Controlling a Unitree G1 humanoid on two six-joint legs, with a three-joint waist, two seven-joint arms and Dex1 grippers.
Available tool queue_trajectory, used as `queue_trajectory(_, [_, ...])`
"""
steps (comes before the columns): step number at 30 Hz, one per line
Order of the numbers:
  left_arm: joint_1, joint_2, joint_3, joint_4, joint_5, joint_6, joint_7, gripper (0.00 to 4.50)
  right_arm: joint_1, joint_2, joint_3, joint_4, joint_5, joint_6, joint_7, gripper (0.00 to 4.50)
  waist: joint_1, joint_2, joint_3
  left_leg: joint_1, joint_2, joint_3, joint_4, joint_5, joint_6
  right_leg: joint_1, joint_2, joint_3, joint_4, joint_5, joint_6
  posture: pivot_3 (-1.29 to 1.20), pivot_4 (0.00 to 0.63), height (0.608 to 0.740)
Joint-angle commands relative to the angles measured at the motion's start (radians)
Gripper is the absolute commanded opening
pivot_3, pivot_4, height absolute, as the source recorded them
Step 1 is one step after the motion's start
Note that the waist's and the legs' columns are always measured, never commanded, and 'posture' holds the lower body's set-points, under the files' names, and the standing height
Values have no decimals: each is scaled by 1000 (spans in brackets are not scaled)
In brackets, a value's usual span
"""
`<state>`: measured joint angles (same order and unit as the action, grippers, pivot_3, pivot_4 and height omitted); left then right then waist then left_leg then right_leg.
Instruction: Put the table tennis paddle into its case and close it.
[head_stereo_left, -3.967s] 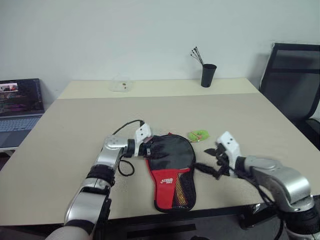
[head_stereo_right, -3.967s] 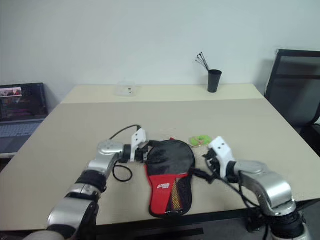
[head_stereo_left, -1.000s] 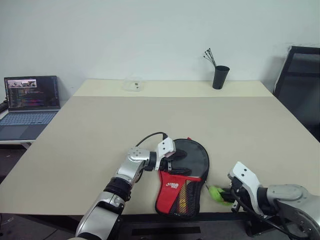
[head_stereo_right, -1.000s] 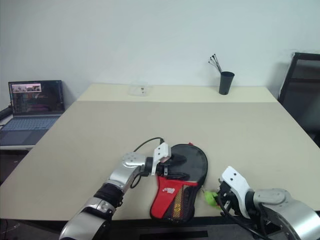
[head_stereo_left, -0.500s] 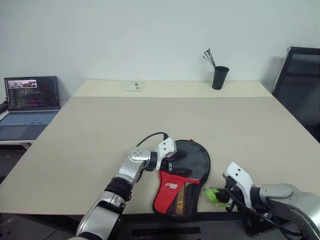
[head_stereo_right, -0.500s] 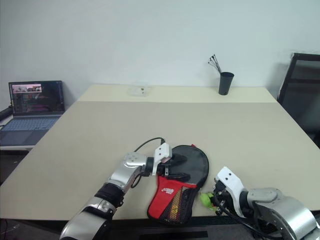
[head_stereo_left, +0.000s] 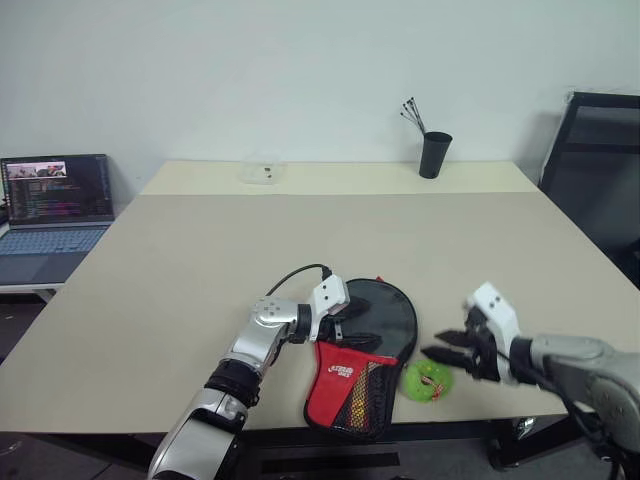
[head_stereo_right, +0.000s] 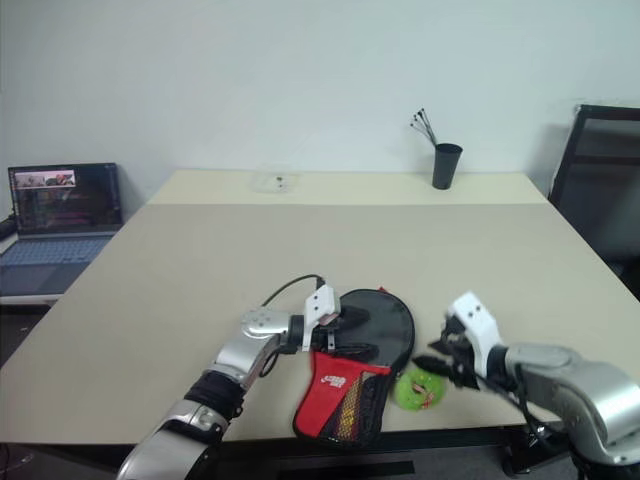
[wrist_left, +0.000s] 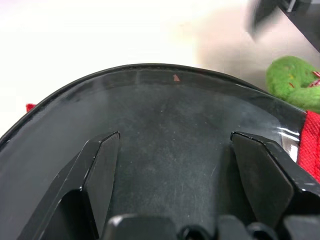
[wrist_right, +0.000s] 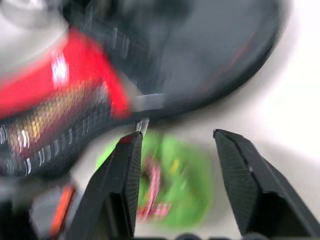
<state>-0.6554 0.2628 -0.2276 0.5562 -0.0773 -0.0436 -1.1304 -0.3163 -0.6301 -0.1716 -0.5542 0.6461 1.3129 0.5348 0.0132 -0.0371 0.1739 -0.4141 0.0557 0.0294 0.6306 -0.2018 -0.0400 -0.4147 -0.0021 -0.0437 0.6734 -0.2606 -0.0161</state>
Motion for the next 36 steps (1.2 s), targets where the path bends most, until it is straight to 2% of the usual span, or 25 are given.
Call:
queue_trajectory(1, [20,9,23,-103,-46,51,-2,3873,-67,37,-20,103,-28,-63,-42,2461,-6,0,0,0,1,0,0,0,0,0,1,0,0,0,0,0,150,740])
queue_trajectory(8, [40,68,99,-290,-187,208,-35,3873,-150,124,63,354,-137,-248,-78,2461,-16,0,0,-3,4,3,-1,0,0,-5,4,3,1,0,0,0,150,740])
queue_trajectory(12, [26,170,168,-350,-267,310,-79,3873,-179,195,108,438,-165,-312,-78,2461,-24,1,1,-2,6,3,-1,0,0,-6,7,5,4,0,0,0,150,740])
queue_trajectory(18, [35,284,218,-330,-274,324,-85,3873,-201,258,137,498,-189,-361,-86,2461,-24,1,1,-1,8,3,-1,0,0,-7,9,5,5,0,-1,0,150,740])
queue_trajectory(27, [67,289,216,-367,-268,321,-35,3873,-210,282,191,604,-272,-414,-101,2461,-20,1,1,-1,8,4,-1,0,0,-7,8,5,5,0,-1,0,150,740])
queue_trajectory(29, [76,291,211,-375,-262,316,-28,3873,-221,285,191,624,-278,-421,-100,2081,-20,1,1,-1,8,4,-1,0,0,-7,8,5,5,0,-1,0,150,740])
queue_trajectory(36, [94,294,208,-391,-260,313,-12,3873,-290,305,214,700,-301,-452,-75,43,-19,1,1,0,8,4,-1,0,0,-7,8,6,6,0,-1,0,150,740])
